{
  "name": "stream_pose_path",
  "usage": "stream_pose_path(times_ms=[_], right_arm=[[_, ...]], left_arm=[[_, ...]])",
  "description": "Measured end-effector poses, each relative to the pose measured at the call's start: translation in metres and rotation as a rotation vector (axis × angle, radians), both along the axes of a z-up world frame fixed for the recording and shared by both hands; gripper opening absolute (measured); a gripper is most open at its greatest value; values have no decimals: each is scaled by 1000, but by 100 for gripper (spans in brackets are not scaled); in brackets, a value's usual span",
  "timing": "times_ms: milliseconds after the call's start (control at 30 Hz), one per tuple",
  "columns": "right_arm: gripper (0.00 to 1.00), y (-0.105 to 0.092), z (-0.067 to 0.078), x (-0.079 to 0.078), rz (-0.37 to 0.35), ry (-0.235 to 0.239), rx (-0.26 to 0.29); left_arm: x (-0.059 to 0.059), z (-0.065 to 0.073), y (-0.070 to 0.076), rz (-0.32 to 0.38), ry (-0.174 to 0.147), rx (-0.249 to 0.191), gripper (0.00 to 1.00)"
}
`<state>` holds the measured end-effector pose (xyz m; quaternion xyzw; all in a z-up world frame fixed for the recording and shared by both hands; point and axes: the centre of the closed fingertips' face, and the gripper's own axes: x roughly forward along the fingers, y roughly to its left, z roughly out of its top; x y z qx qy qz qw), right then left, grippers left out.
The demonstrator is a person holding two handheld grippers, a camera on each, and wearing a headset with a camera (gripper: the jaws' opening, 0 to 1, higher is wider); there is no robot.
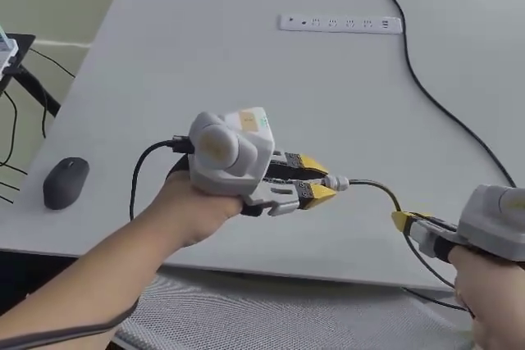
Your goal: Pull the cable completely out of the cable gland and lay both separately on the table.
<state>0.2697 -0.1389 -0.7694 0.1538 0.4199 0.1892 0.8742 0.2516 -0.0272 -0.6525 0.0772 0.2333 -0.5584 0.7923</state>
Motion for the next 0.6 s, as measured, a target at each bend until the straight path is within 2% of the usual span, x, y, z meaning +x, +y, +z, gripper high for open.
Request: stream_pose_path(times_ms=[100, 367, 600], right_arm=[[1, 0, 1, -1, 11, -13, -13], [2, 3, 6, -4, 31, -29, -5], [3, 2, 12, -7, 105, -67, -61]], left_arm=[[-1, 0, 1, 1, -1, 2, 15], [0, 2, 3, 9, -3, -2, 15], [1, 3, 5, 18, 4, -2, 15]])
